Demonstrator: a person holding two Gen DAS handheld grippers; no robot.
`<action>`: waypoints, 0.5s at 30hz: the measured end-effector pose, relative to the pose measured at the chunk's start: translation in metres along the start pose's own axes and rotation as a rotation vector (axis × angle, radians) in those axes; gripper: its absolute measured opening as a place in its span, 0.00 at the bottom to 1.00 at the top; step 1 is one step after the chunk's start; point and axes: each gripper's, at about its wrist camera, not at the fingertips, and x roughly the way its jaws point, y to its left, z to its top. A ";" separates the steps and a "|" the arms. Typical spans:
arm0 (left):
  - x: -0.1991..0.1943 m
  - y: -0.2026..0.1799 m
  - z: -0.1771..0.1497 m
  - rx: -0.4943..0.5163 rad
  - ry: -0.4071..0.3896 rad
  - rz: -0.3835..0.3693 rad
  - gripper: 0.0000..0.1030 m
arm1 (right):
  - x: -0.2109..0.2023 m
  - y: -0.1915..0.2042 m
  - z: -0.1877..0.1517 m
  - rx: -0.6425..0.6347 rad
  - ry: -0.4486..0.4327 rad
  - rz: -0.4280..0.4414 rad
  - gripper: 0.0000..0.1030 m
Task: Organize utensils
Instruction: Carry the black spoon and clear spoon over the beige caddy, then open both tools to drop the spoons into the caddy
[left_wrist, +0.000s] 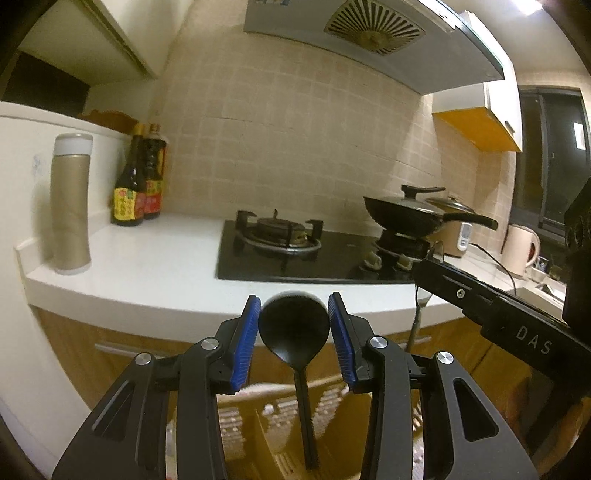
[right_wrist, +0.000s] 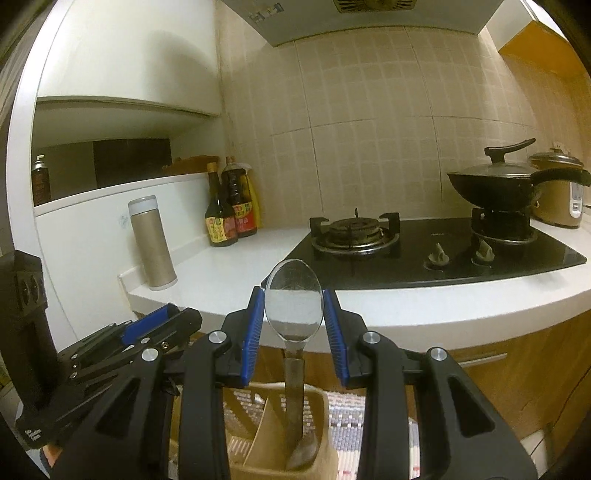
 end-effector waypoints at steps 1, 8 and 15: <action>-0.002 0.000 -0.001 -0.001 0.008 -0.007 0.40 | -0.003 0.000 -0.001 0.001 0.003 0.001 0.29; -0.026 0.006 -0.003 -0.029 0.043 -0.037 0.48 | -0.026 -0.001 -0.010 0.012 0.060 0.021 0.29; -0.066 0.014 -0.005 -0.055 0.087 -0.079 0.54 | -0.049 0.001 -0.016 0.019 0.120 0.044 0.49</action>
